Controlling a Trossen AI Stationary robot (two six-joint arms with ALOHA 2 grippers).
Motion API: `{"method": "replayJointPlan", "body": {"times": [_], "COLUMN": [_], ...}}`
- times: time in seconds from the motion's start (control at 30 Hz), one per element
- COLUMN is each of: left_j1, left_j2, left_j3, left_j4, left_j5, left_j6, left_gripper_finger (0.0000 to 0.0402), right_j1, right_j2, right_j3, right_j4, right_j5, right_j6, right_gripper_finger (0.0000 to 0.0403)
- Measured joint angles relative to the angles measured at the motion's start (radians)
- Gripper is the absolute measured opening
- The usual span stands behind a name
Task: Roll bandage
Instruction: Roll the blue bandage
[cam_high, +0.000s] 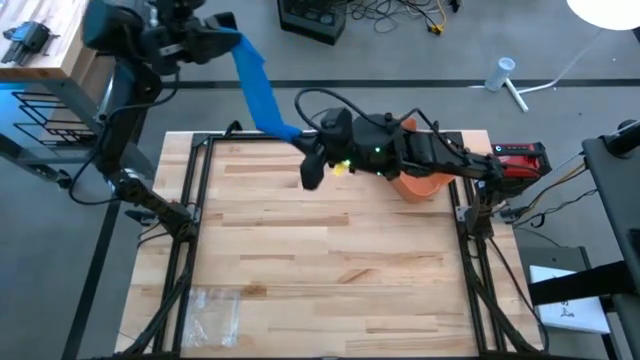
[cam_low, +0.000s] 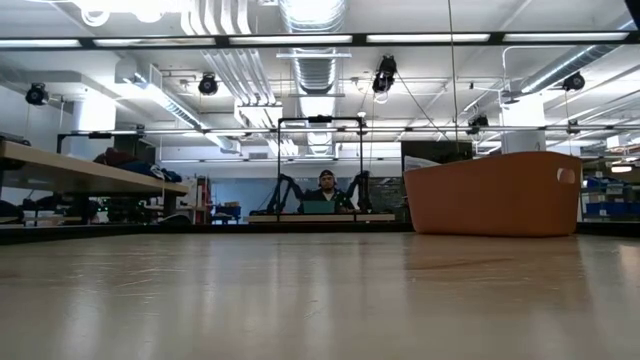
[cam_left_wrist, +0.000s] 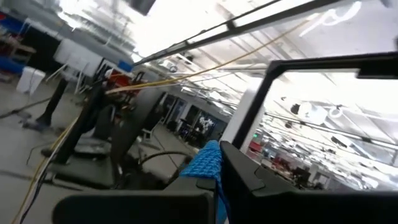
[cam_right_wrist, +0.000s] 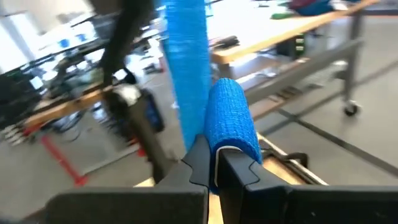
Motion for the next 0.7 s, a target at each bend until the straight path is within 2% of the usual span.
{"method": "replayJointPlan", "body": {"times": [0.23,0.43,0.57,0.7], "left_j1": [-0.004,-0.028,-0.039,-0.033], "left_j2": [0.000,-0.003,0.000,0.023], "left_j3": [0.085,0.089,0.067,0.046], "left_j4": [-0.002,-0.002,-0.002,0.001], "left_j5": [0.017,0.020,0.020,0.001], "left_j6": [-0.008,-0.015,-0.009,0.001], "left_gripper_finger": [0.0000,0.0000,0.0000,0.0000], "right_j1": [-0.033,-0.034,-0.035,-0.035], "right_j2": [0.000,0.000,0.001,0.001], "right_j3": [-0.032,-0.093,-0.138,-0.145], "right_j4": [0.005,0.038,0.118,0.192], "right_j5": [0.137,0.190,0.187,0.071], "right_j6": [0.106,0.174,0.174,0.095], "right_gripper_finger": [0.0003,0.0003,0.0003,0.0003]}}
